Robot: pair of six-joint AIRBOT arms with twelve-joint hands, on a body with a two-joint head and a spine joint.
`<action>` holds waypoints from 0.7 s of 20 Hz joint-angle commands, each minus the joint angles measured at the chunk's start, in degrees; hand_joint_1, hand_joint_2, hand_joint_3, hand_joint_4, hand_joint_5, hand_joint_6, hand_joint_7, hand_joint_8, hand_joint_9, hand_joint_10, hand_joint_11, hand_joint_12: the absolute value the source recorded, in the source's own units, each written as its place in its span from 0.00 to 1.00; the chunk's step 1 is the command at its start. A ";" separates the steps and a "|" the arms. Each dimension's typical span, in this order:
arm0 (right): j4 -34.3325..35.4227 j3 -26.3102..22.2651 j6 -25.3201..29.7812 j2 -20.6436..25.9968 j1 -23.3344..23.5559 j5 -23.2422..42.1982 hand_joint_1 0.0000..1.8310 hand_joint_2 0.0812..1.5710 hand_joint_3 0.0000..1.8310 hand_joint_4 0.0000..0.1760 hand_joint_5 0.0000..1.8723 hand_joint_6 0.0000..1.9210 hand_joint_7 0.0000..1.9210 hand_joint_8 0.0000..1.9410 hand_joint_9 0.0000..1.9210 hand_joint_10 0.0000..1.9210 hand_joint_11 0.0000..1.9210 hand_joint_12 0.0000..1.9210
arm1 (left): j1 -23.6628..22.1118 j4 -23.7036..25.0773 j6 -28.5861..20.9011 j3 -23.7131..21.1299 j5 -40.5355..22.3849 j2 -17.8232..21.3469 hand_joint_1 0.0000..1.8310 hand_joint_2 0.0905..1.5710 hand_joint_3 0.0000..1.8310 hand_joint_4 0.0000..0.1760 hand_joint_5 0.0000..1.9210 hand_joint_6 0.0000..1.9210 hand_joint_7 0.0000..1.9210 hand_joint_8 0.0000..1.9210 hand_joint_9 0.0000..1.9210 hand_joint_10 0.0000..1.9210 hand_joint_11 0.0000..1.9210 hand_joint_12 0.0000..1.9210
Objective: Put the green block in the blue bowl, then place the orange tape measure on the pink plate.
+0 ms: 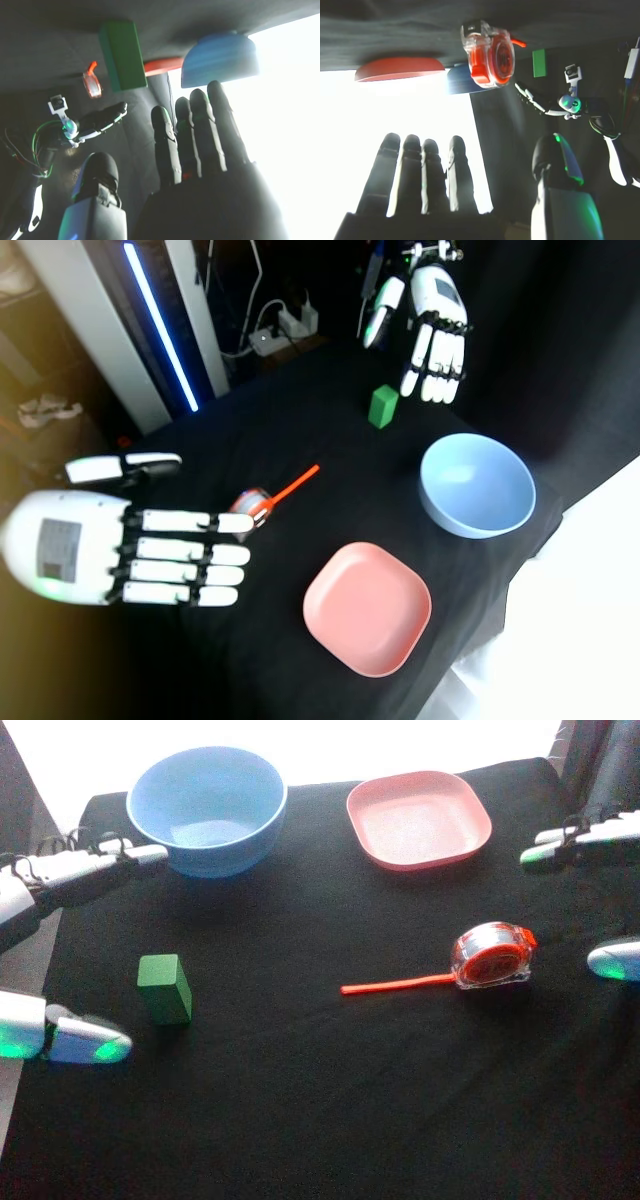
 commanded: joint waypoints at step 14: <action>2.54 0.75 0.32 -0.65 0.61 5.57 0.50 0.65 0.00 0.20 0.25 0.00 0.18 0.00 0.21 0.01 0.02 0.56 | -8.31 5.58 -0.27 3.86 5.42 -5.14 0.53 0.59 0.00 0.00 0.42 0.01 0.49 0.01 0.46 0.08 0.16 0.67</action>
